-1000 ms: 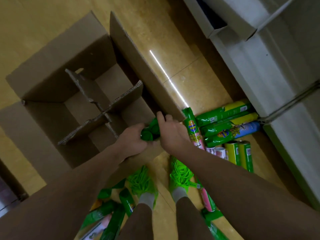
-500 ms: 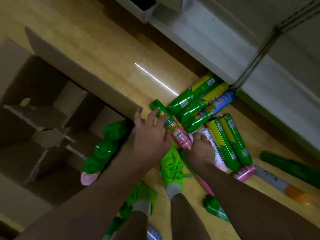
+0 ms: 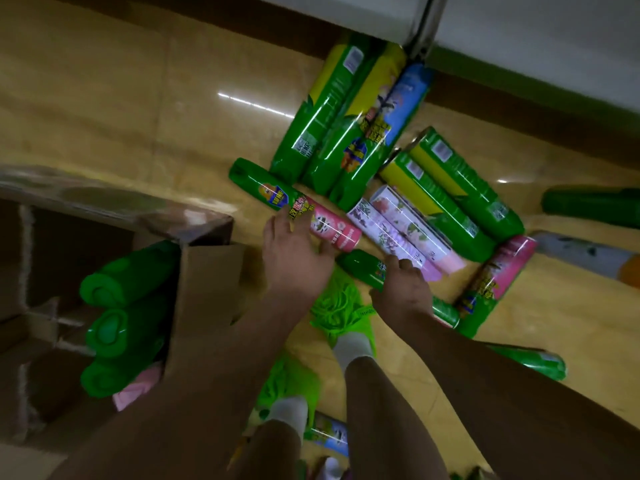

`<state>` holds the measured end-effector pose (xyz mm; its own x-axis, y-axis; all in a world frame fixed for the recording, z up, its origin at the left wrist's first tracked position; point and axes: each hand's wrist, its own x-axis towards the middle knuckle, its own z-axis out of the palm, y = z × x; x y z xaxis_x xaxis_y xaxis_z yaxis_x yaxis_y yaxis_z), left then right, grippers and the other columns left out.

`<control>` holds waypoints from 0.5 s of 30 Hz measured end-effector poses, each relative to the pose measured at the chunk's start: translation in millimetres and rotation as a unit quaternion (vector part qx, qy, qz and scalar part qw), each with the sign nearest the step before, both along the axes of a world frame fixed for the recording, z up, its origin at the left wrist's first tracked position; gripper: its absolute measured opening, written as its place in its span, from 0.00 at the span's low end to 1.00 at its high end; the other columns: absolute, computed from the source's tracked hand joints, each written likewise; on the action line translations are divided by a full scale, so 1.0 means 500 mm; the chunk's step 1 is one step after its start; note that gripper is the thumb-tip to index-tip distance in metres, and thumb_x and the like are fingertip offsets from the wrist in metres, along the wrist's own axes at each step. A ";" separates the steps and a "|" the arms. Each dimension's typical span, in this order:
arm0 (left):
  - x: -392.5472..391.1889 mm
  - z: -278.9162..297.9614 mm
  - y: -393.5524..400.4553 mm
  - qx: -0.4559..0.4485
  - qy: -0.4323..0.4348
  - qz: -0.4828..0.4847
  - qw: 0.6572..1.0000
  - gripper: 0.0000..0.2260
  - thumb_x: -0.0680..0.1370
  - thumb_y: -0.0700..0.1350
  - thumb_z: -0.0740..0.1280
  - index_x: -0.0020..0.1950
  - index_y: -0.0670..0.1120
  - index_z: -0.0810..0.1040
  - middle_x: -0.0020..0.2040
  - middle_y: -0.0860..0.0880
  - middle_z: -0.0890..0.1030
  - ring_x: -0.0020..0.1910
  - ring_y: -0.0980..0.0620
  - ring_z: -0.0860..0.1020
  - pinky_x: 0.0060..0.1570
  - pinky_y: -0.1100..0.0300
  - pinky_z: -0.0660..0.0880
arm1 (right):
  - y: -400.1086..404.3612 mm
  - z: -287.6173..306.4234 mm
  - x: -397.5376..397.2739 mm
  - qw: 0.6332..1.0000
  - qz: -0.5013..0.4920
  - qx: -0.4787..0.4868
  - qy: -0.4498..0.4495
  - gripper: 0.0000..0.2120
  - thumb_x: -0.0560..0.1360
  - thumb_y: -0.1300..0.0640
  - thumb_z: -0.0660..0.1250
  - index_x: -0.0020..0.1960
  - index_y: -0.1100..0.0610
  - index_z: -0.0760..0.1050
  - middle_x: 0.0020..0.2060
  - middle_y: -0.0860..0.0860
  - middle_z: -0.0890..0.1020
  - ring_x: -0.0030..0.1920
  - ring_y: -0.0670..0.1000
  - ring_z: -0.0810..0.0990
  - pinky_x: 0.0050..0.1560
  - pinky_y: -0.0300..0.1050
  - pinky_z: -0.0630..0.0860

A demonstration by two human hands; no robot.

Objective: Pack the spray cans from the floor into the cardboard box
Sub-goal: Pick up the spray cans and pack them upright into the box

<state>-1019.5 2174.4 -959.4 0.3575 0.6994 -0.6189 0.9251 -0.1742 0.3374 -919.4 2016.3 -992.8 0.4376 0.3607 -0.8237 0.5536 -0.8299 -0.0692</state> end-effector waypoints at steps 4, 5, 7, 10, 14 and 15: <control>0.022 -0.084 0.013 -0.097 0.044 0.179 0.978 0.29 0.73 0.52 0.73 0.70 0.42 0.71 0.67 0.39 0.74 0.65 0.39 0.73 0.62 0.51 0.69 | -0.014 -0.060 -0.015 0.999 0.033 0.016 0.002 0.33 0.71 0.51 0.72 0.70 0.57 0.63 0.63 0.58 0.74 0.61 0.59 0.74 0.55 0.49 0.74; 0.029 -0.103 0.020 -0.122 0.056 0.245 0.960 0.32 0.73 0.53 0.74 0.72 0.41 0.68 0.67 0.39 0.74 0.65 0.39 0.73 0.61 0.53 0.70 | -0.017 -0.074 -0.018 0.999 0.037 0.019 0.008 0.32 0.71 0.52 0.72 0.70 0.57 0.63 0.63 0.58 0.74 0.62 0.59 0.74 0.55 0.49 0.74; 0.040 -0.141 0.037 -0.150 0.064 0.361 0.918 0.36 0.72 0.54 0.75 0.73 0.40 0.65 0.67 0.40 0.75 0.64 0.40 0.75 0.59 0.55 0.70 | -0.022 -0.100 -0.025 0.999 0.044 0.025 0.014 0.32 0.70 0.55 0.72 0.71 0.58 0.64 0.64 0.58 0.74 0.63 0.60 0.74 0.58 0.51 0.73; 0.056 -0.187 0.066 -0.157 0.038 0.468 0.869 0.38 0.62 0.56 0.78 0.66 0.43 0.69 0.59 0.44 0.78 0.55 0.42 0.79 0.58 0.51 0.76 | -0.030 -0.131 -0.031 0.998 0.053 0.027 -0.002 0.33 0.70 0.56 0.71 0.71 0.58 0.63 0.64 0.58 0.74 0.64 0.61 0.73 0.62 0.53 0.71; 0.059 -0.254 0.085 -0.182 0.005 0.546 0.818 0.36 0.58 0.50 0.80 0.62 0.45 0.69 0.52 0.42 0.80 0.45 0.42 0.82 0.46 0.44 0.82 | -0.037 -0.155 -0.033 0.995 0.092 0.030 -0.027 0.31 0.70 0.56 0.69 0.71 0.60 0.64 0.60 0.61 0.76 0.60 0.64 0.74 0.59 0.56 0.71; 0.058 -0.261 0.086 -0.204 0.004 0.540 0.817 0.32 0.62 0.49 0.79 0.62 0.45 0.70 0.55 0.39 0.80 0.47 0.42 0.83 0.45 0.45 0.83 | -0.035 -0.157 -0.033 0.994 0.099 0.029 -0.031 0.30 0.71 0.56 0.68 0.71 0.61 0.65 0.59 0.62 0.75 0.59 0.64 0.74 0.58 0.57 0.71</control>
<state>-990.2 2217.3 -1089.7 -0.3362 0.3395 -0.8785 0.4675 0.8699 0.1572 -936.0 1998.9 -1071.5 0.4026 0.4908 -0.7727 0.7099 -0.7003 -0.0748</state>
